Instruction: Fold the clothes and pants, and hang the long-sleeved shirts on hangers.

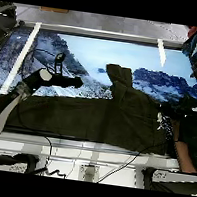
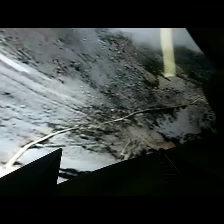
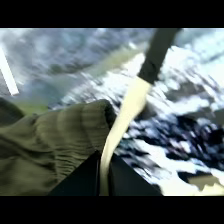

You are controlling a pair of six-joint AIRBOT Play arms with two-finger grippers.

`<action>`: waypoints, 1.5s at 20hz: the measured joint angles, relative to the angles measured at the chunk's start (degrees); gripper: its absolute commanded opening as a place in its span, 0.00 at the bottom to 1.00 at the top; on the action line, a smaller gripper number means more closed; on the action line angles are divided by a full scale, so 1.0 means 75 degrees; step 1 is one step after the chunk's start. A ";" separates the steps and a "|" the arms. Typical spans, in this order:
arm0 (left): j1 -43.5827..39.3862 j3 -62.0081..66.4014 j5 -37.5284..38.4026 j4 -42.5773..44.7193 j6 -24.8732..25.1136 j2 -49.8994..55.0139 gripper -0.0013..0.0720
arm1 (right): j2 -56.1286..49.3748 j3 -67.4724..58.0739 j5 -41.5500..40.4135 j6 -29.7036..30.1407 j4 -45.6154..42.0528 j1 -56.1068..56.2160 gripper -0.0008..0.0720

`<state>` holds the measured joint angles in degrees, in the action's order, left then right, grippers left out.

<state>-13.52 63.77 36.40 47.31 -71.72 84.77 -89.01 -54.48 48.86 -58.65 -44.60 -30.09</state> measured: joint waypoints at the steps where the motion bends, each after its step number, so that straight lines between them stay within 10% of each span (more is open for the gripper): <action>1: -0.0137 0.0038 -0.0090 -0.0592 0.0332 0.0160 0.96 | 0.0035 -0.0105 0.0044 0.0050 0.0047 0.0003 0.06; 10: -0.2020 0.1888 -0.1982 -0.2964 0.1524 0.2017 0.96 | 0.1247 -0.0568 0.1157 0.0600 -0.0376 -0.0061 0.06; 30: -0.2025 0.4718 -0.3008 -0.2745 -0.0055 0.4969 0.84 | 0.2527 -0.0583 0.1985 0.0423 -0.1037 -0.0976 0.06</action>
<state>-28.71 99.15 13.85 26.72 -72.14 122.04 -70.06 -58.85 63.75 -55.48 -52.38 -37.41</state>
